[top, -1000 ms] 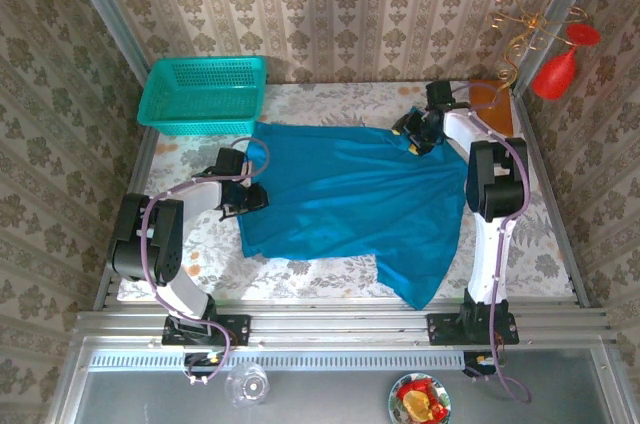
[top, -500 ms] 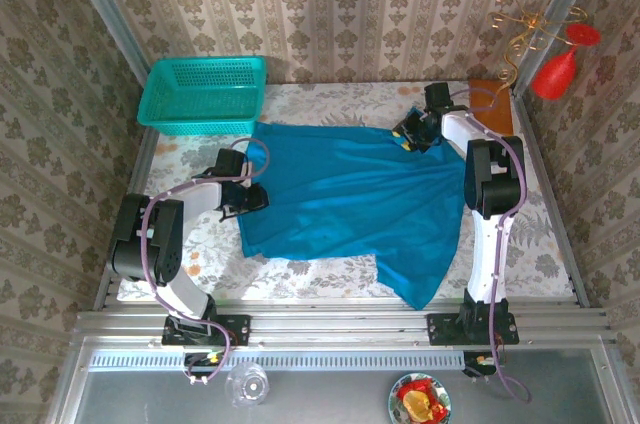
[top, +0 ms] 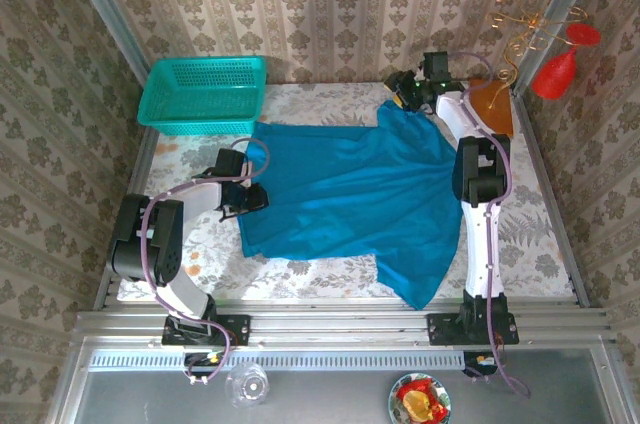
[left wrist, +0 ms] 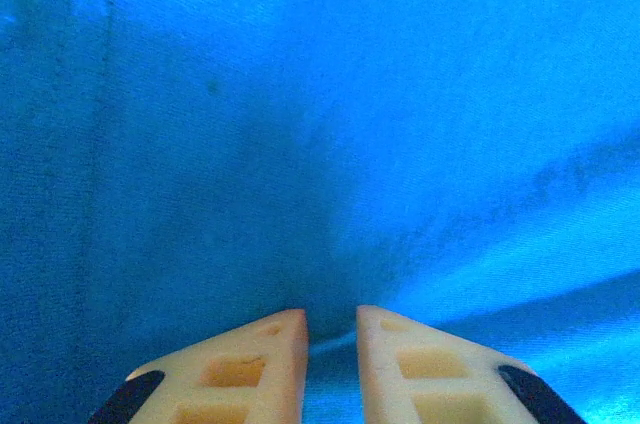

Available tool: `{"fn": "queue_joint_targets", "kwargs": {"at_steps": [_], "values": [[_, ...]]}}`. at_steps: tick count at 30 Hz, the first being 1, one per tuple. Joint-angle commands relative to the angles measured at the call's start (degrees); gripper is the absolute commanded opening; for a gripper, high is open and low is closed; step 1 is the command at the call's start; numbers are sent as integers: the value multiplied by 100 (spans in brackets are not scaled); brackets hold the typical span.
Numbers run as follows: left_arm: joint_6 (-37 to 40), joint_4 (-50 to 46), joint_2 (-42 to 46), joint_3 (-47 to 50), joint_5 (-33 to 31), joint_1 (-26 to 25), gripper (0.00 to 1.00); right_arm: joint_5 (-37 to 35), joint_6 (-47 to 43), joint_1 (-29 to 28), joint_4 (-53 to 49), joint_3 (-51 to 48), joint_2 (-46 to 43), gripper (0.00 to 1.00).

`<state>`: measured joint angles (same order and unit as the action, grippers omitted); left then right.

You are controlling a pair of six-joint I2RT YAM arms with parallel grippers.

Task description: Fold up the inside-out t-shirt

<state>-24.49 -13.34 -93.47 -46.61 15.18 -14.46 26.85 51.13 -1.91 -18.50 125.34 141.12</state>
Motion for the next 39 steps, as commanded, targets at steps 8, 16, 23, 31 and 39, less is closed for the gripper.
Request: {"fn": "queue_joint_targets", "kwargs": {"at_steps": [8, 16, 23, 31, 39], "values": [[-94, -397, -4, 152, -33, 7, 21, -574, -1029, 72, -1200, -416, -566, 58], [-86, -438, -22, 185, -76, 4, 21, -281, -798, 234, -661, -244, 146, 68], [-170, -505, 144, 405, -328, -11, 21, -451, -452, 332, -367, 790, 1098, 68], [-240, -544, 498, 755, -335, 136, 21, -1141, -14, 573, -561, 1915, 2030, 74], [-124, -492, 885, 482, 55, 136, 25, -1486, -453, 543, -1194, 2608, 1986, 77]]}}
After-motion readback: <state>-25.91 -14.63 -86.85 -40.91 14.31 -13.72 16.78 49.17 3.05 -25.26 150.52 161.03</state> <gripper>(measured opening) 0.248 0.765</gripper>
